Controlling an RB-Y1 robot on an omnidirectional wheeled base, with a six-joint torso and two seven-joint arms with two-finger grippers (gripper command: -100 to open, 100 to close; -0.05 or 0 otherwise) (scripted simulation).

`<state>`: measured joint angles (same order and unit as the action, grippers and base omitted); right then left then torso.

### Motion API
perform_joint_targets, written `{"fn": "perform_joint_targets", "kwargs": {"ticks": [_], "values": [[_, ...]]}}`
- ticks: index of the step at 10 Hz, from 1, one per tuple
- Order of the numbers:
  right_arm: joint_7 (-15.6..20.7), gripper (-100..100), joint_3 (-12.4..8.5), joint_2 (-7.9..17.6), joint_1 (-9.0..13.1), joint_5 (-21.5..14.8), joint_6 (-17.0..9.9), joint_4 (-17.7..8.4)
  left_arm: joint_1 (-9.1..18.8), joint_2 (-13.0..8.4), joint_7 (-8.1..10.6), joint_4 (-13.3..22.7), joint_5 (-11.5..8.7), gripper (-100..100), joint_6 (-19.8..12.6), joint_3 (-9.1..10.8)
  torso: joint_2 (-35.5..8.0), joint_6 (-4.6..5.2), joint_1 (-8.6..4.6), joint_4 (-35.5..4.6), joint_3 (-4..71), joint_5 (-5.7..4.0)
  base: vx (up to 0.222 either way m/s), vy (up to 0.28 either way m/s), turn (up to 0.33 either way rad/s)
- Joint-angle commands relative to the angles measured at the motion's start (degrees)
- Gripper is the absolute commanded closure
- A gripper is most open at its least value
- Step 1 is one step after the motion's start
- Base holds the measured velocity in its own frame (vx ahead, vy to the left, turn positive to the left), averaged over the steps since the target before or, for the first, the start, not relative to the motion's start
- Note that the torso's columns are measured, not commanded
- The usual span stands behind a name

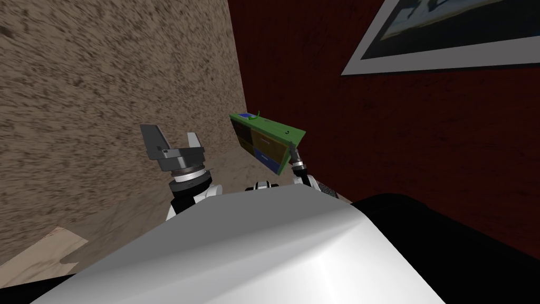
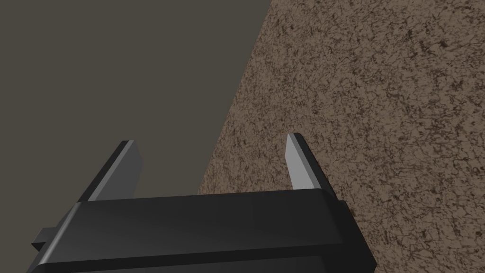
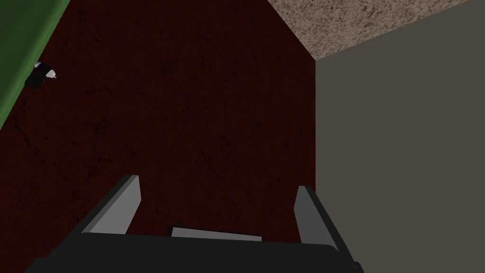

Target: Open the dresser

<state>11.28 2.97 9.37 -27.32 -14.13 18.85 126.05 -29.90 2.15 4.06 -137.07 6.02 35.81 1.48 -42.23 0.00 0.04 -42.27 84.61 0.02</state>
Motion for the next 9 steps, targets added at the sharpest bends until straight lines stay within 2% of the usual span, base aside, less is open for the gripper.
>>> {"fn": "perform_joint_targets", "kwargs": {"ticks": [1, 3, 4, 8, 9], "values": [[1.4, -100, 0.3, 1.9, 1.3, -4.1, -3.9, -2.4, 0.0, 0.0, 0.0, 0.0, 0.0, 0, 0.0, 0.0, -0.1, 0.0, 0.01, 0.0, 0.0, 0.0, 0.088, 0.13, -0.044], [2.7, -100, 0.7, 2.6, 2.4, -7.4, -6.9, -4.6, 0.0, 0.0, 0.0, 0.0, 0.0, 0, 0.0, 0.0, 0.0, 0.0, -0.04, 0.0, 0.0, -0.01, 0.132, 0.123, -0.053], [2.7, -100, 0.7, 2.6, 2.4, -7.7, -6.9, -4.6, 0.0, 0.0, 0.0, 0.0, 0.0, 0, 0.0, 0.0, 0.1, -0.01, -0.06, 0.0, 0.0, -0.02, 0.079, 0.086, -0.012], [5.6, -100, 1.6, 3.6, 5.0, -15.2, -13.6, -9.5, 0.0, 0.0, 0.0, 0.0, 0.0, 0, 0.0, 0.0, 0.1, -0.01, 0.13, 0.0, 0.0, 0.04, 0.091, 0.134, -0.053], [5.6, -100, 1.6, 3.6, 5.0, -15.8, -13.6, -9.5, 0.0, 0.0, 0.0, 0.0, 0.0, 0, 0.0, 0.0, 0.1, 0.0, -0.04, 0.0, 0.1, -0.01, 0.081, 0.098, -0.023]]}}
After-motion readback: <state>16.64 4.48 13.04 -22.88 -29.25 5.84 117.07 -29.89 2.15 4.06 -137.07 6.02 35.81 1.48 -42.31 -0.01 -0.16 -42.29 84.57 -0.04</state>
